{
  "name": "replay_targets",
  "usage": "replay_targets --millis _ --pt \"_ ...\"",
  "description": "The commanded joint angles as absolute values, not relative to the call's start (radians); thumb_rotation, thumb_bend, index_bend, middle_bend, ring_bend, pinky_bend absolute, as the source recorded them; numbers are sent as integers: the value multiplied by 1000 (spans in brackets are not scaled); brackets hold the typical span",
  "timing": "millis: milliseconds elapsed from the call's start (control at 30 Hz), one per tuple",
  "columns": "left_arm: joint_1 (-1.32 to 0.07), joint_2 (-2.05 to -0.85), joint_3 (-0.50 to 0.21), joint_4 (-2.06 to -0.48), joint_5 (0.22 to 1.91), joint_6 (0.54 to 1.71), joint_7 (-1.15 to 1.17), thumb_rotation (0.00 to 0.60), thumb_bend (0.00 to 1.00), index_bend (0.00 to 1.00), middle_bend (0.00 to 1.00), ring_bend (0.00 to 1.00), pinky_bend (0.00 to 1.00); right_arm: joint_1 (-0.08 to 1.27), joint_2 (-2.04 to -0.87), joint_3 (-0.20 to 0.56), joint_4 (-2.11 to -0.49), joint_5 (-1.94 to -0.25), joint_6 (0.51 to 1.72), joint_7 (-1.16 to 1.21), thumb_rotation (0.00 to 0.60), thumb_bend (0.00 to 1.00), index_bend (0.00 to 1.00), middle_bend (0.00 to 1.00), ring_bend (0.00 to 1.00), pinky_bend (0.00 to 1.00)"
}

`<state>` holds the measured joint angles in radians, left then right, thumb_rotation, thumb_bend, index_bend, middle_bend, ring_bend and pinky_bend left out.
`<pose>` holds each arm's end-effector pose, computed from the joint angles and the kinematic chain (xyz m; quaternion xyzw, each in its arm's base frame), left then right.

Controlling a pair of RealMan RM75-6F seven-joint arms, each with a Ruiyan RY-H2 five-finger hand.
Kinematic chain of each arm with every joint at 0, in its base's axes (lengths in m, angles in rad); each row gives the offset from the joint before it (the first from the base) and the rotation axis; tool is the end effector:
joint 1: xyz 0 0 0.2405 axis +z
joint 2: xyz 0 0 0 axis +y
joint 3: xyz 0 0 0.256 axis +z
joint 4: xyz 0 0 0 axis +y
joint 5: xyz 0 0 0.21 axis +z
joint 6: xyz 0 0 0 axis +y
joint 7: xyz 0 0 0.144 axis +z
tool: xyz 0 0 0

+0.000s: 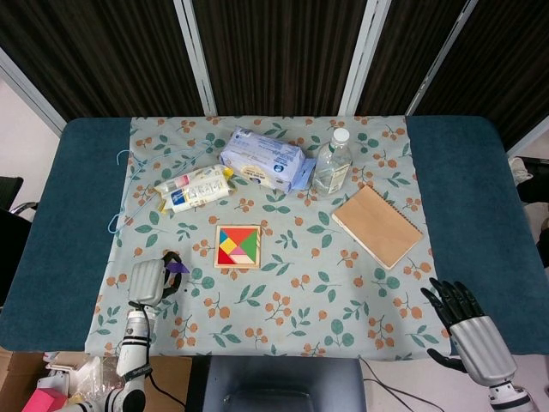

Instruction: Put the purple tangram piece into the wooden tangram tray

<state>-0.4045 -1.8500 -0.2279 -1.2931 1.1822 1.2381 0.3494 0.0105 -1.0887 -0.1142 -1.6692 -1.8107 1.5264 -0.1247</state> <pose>-0.2130 0.2819 -0.0540 -0.5901 -0.4666 -0.3952 0.5272 -0.2817 -0.1176 0.1329 0.7018 -0.3484 0.3652 0.5027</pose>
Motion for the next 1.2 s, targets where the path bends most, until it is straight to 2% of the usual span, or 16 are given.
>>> replay_targets --millis 33,100,233,567,933,1200 --pt "-438 -1891 -280 -1387 1118 1260 457 600 388 602 1000 1000 1000 12 -1087 -116 -1669 -1813 1525 -120 600 160 0 0 0 0" --pt "-444 -1897 -290 -1405 1091 1269 495 600 388 604 1000 1000 1000 13 -1084 -117 -1667 -1816 1525 -115 600 160 0 0 0 0" --pt "-517 -1985 -340 -1410 1020 1261 619 600 389 608 1000 1000 1000 15 -1078 -118 -1666 -1817 1527 -98 600 160 0 0 0 0" --pt "-651 -2169 -402 -1276 958 1284 733 600 389 609 1000 1000 1000 24 -1056 -128 -1656 -1837 1534 -39 600 159 0 0 0 0" --pt "-714 -2238 -452 -1158 949 1292 720 600 388 605 1000 1000 1000 25 -1040 -130 -1647 -1842 1550 11 600 160 0 0 0 0" --pt "-728 -2253 -454 -1113 947 1288 704 600 389 600 1000 1000 1000 25 -1038 -131 -1647 -1843 1552 16 600 160 0 0 0 0"
